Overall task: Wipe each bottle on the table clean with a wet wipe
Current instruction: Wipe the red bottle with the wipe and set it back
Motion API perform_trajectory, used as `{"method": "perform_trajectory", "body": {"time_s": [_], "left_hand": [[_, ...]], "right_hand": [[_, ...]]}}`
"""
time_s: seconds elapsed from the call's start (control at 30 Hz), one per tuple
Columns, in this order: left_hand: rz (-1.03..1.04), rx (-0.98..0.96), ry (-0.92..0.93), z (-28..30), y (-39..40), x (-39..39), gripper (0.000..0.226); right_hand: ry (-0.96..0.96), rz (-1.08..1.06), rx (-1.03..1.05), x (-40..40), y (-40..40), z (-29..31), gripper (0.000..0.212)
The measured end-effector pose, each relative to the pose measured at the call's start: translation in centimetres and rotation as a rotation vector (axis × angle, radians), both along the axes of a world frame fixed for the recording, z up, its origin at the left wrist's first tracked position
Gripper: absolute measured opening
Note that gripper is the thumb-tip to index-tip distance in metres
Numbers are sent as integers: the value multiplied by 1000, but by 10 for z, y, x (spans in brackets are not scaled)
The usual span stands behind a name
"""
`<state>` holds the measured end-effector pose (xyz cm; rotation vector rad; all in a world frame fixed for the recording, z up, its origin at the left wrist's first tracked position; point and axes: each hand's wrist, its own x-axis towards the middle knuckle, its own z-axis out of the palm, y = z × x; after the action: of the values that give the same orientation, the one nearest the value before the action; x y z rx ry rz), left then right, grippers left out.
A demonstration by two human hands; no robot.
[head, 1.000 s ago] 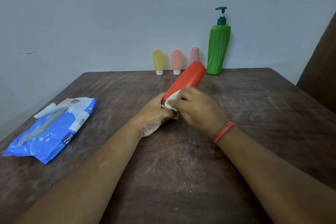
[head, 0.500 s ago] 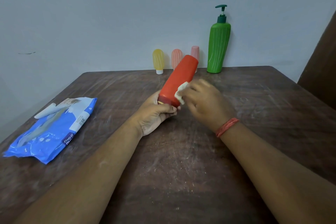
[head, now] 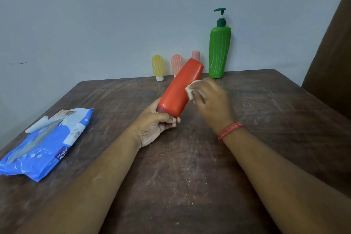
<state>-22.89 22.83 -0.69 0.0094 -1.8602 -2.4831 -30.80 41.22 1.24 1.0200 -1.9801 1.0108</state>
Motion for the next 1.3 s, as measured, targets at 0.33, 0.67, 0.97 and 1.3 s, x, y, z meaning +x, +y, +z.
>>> {"method": "perform_trajectory", "body": {"time_s": [0.33,0.67,0.97,1.3], "left_hand": [[-70,-207,-13,3,8,2,70],[-48,-122,-31,2,4,1,73],[-59,-92,-23,2,2,1,68],[-28,-28,-18,2,1,1,70]], "right_hand": [[-541,39,-721,-20,17,11,27],[-771,176,-751,-9,-6,-5,13],[-847,217,-637,-4,-9,-14,11],[-609,174,-349,16,-13,-14,11]]}}
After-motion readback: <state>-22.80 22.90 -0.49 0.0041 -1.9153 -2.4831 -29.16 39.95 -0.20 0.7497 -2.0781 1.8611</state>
